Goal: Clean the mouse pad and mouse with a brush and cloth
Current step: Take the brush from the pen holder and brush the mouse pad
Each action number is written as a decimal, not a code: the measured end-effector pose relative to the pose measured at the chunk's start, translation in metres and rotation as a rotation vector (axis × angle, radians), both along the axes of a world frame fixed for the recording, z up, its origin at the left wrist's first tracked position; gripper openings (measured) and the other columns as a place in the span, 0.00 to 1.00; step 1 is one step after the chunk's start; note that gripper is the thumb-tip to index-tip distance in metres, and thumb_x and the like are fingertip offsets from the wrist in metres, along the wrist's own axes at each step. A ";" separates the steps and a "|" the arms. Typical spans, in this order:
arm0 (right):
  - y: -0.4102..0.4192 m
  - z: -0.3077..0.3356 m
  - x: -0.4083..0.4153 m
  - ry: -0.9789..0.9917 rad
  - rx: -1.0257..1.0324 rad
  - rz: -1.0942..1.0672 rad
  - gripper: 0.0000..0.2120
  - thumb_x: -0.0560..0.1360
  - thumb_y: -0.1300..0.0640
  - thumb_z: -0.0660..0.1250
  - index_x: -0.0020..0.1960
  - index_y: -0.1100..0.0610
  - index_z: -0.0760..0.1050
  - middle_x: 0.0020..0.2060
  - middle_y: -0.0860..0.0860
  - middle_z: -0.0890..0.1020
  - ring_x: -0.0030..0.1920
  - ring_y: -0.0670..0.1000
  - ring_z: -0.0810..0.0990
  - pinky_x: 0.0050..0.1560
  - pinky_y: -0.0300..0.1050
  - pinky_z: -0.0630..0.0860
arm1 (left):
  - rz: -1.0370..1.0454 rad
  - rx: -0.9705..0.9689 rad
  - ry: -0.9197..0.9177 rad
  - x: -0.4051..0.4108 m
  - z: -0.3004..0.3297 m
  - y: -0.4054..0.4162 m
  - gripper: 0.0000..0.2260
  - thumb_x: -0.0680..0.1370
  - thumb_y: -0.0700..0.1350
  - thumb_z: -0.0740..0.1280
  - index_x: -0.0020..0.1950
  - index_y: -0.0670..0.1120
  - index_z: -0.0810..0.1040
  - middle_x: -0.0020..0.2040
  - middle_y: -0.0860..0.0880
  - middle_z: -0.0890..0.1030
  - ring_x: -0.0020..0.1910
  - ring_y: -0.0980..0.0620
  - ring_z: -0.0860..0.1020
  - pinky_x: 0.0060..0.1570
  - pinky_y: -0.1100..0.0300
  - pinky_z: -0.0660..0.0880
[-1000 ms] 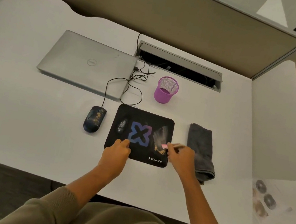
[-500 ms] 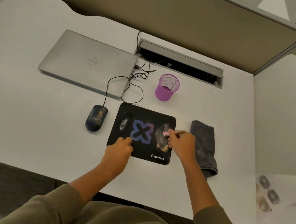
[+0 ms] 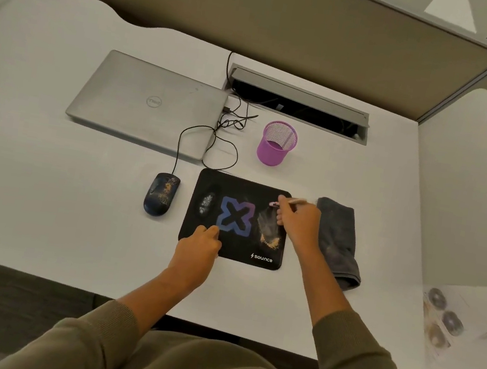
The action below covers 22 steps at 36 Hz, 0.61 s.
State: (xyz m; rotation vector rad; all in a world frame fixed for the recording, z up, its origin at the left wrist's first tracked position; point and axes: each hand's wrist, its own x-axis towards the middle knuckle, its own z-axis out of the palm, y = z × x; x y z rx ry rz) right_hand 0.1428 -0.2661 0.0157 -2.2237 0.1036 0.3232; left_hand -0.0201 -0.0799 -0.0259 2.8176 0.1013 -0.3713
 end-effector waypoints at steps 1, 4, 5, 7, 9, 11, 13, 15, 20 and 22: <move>-0.001 -0.002 -0.006 0.018 -0.008 0.019 0.12 0.82 0.50 0.70 0.46 0.57 0.84 0.35 0.52 0.86 0.35 0.50 0.86 0.43 0.42 0.85 | 0.000 -0.001 0.000 0.000 0.000 0.000 0.16 0.81 0.49 0.71 0.68 0.47 0.80 0.66 0.49 0.75 0.61 0.49 0.75 0.56 0.57 0.80; -0.009 -0.010 -0.036 0.079 -0.083 0.114 0.13 0.82 0.50 0.70 0.47 0.59 0.85 0.35 0.53 0.85 0.36 0.50 0.86 0.44 0.45 0.86 | 0.011 0.003 -0.008 0.000 0.000 0.000 0.15 0.81 0.49 0.71 0.66 0.47 0.80 0.66 0.49 0.76 0.60 0.50 0.75 0.54 0.58 0.80; -0.013 -0.013 -0.047 0.099 -0.103 0.138 0.13 0.81 0.50 0.70 0.46 0.59 0.85 0.35 0.53 0.85 0.36 0.51 0.85 0.44 0.46 0.85 | 0.011 0.005 -0.010 -0.001 -0.001 0.000 0.14 0.81 0.49 0.71 0.66 0.47 0.80 0.66 0.49 0.75 0.60 0.50 0.75 0.54 0.58 0.80; -0.022 -0.015 -0.065 0.126 -0.129 0.158 0.14 0.81 0.49 0.71 0.44 0.58 0.85 0.34 0.53 0.85 0.35 0.51 0.85 0.44 0.46 0.85 | 0.006 0.011 -0.015 -0.002 -0.001 -0.001 0.14 0.81 0.48 0.71 0.66 0.47 0.80 0.66 0.49 0.75 0.60 0.50 0.75 0.53 0.58 0.80; -0.026 -0.012 -0.070 0.128 -0.148 0.162 0.14 0.81 0.49 0.71 0.45 0.59 0.85 0.35 0.53 0.85 0.36 0.49 0.85 0.44 0.44 0.84 | 0.005 0.016 -0.022 -0.002 -0.001 -0.001 0.14 0.82 0.48 0.70 0.66 0.47 0.81 0.67 0.49 0.75 0.60 0.50 0.75 0.53 0.58 0.80; -0.026 -0.005 -0.062 0.113 -0.119 0.140 0.13 0.81 0.50 0.71 0.45 0.59 0.85 0.35 0.53 0.86 0.35 0.50 0.86 0.44 0.44 0.85 | 0.004 0.016 -0.027 -0.002 -0.001 -0.001 0.14 0.81 0.48 0.70 0.66 0.47 0.81 0.67 0.49 0.75 0.61 0.50 0.74 0.54 0.58 0.80; -0.019 0.000 -0.049 0.072 -0.070 0.101 0.13 0.81 0.51 0.70 0.45 0.60 0.85 0.35 0.54 0.86 0.35 0.51 0.86 0.43 0.45 0.85 | 0.002 0.013 -0.025 -0.002 -0.001 -0.001 0.15 0.81 0.48 0.71 0.66 0.47 0.80 0.66 0.49 0.75 0.61 0.50 0.74 0.54 0.58 0.80; -0.007 0.003 -0.037 0.033 -0.012 0.055 0.13 0.81 0.51 0.71 0.47 0.61 0.85 0.36 0.55 0.86 0.36 0.53 0.87 0.43 0.45 0.85 | 0.007 0.006 -0.022 -0.001 0.000 -0.001 0.15 0.81 0.49 0.71 0.67 0.47 0.80 0.66 0.49 0.75 0.60 0.50 0.75 0.55 0.58 0.80; 0.012 -0.003 -0.026 0.035 0.024 0.072 0.09 0.81 0.52 0.71 0.51 0.57 0.85 0.40 0.53 0.87 0.41 0.51 0.87 0.47 0.46 0.86 | 0.010 -0.008 -0.025 -0.001 0.000 0.000 0.15 0.81 0.49 0.70 0.67 0.47 0.80 0.66 0.49 0.76 0.61 0.50 0.75 0.56 0.59 0.79; 0.006 -0.008 -0.031 0.087 0.022 0.070 0.11 0.82 0.52 0.70 0.52 0.59 0.85 0.42 0.55 0.87 0.41 0.54 0.87 0.48 0.50 0.86 | 0.010 -0.007 -0.026 -0.001 0.000 0.000 0.15 0.82 0.49 0.70 0.68 0.47 0.80 0.67 0.49 0.75 0.61 0.50 0.75 0.57 0.59 0.79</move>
